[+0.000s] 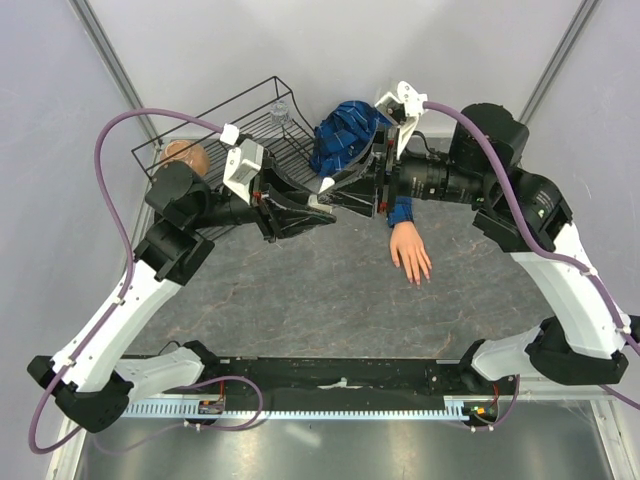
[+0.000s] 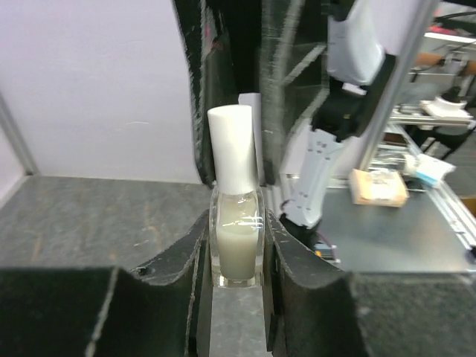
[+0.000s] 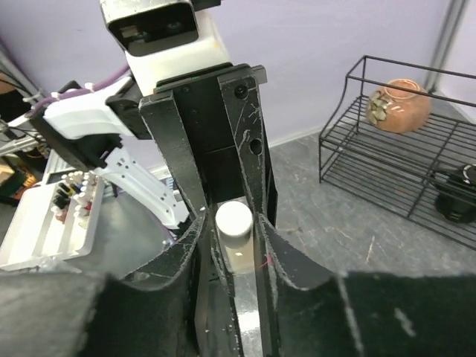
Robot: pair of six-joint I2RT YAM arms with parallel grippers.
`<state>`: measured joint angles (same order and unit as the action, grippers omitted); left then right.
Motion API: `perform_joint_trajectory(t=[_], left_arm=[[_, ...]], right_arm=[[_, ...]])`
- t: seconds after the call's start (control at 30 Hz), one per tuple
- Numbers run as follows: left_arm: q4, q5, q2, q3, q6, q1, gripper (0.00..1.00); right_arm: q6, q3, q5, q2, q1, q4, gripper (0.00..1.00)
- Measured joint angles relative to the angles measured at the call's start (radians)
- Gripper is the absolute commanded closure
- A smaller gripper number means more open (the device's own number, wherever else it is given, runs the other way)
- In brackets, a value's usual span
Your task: Paint the nails
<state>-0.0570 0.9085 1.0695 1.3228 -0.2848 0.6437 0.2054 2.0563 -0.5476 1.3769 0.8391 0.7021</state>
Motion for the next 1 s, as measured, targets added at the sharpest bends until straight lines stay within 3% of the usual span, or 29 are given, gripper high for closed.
perform_joint_trajectory(t=[0.03, 0.07, 0.17, 0.33, 0.4, 0.47, 0.63, 1.0], left_arm=[[0.011, -0.024, 0.001, 0.002, 0.021, 0.0, 0.98], [0.019, -0.04, 0.002, 0.002, 0.032, 0.0, 0.98], [0.036, -0.079, 0.008, 0.003, 0.063, 0.002, 0.98], [0.062, -0.166, 0.005, 0.003, 0.116, 0.008, 0.98], [0.07, -0.226, -0.003, 0.002, 0.146, 0.013, 0.98], [0.073, -0.287, -0.011, -0.002, 0.177, 0.021, 0.98], [0.074, -0.431, -0.024, -0.004, 0.26, 0.053, 0.98], [0.094, -0.588, 0.006, -0.004, 0.385, 0.149, 0.98]], right_arm=[[0.003, 0.0, 0.016, 0.004, 0.0, 0.005, 0.45], [0.011, 0.0, 0.024, 0.007, 0.0, 0.008, 0.3], [0.01, 0.001, 0.06, 0.019, 0.002, 0.026, 0.15], [0.02, 0.042, 0.164, 0.037, 0.003, 0.079, 0.07], [0.038, 0.051, 0.224, 0.036, 0.003, 0.089, 0.08], [0.065, 0.057, 0.285, 0.034, 0.003, 0.09, 0.17], [0.144, 0.066, 0.399, 0.033, 0.003, 0.09, 0.25], [0.219, 0.124, 0.46, 0.071, 0.003, 0.071, 0.46]])
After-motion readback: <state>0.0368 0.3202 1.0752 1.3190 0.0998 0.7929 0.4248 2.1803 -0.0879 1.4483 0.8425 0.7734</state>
